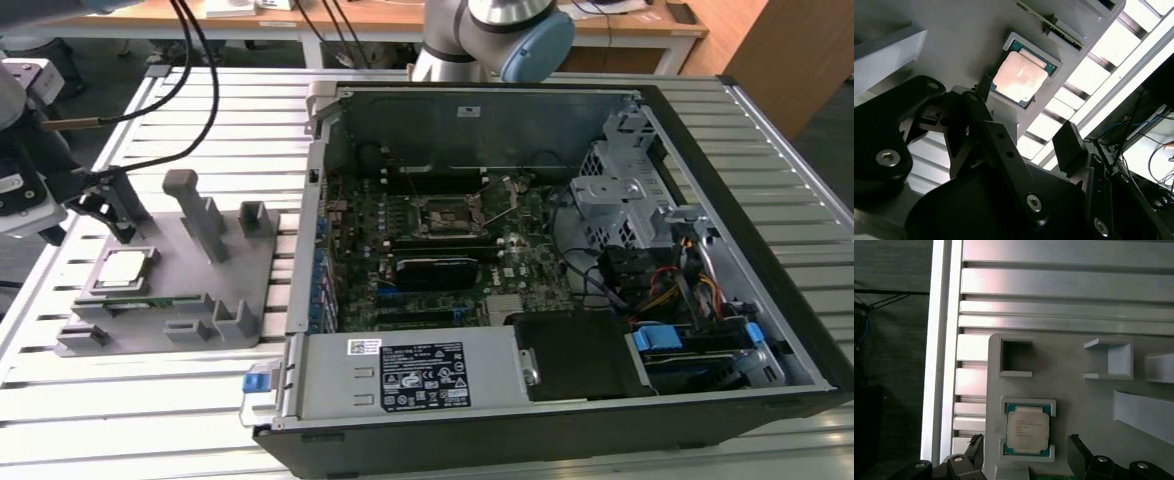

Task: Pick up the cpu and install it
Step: 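Pick up the cpu and move it towards the insertion slot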

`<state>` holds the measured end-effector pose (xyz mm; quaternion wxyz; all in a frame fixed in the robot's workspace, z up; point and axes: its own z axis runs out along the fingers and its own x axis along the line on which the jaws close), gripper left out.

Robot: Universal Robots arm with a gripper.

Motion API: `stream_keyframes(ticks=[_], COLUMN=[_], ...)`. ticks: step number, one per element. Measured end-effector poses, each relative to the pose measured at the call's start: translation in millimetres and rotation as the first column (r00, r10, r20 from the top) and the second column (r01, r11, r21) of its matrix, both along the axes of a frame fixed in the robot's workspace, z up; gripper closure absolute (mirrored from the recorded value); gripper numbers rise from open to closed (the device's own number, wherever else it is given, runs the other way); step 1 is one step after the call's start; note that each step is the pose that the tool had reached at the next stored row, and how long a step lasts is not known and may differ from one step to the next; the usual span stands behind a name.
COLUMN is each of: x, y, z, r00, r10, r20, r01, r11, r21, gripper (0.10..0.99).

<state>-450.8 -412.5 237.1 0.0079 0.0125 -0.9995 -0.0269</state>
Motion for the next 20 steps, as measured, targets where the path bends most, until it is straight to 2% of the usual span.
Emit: stream_keyframes(ticks=[8, 20], x=[0.0, 0.0], y=[-0.2, -0.3], z=[-14.4, -32.0], r00=[1.0, 1.0], r10=[0.002, 0.0], r20=[0.0, -0.0001], r01=[-0.002, 0.0], r11=[1.0, 1.0], r21=[0.0, 0.0], gripper=[0.325, 0.325])
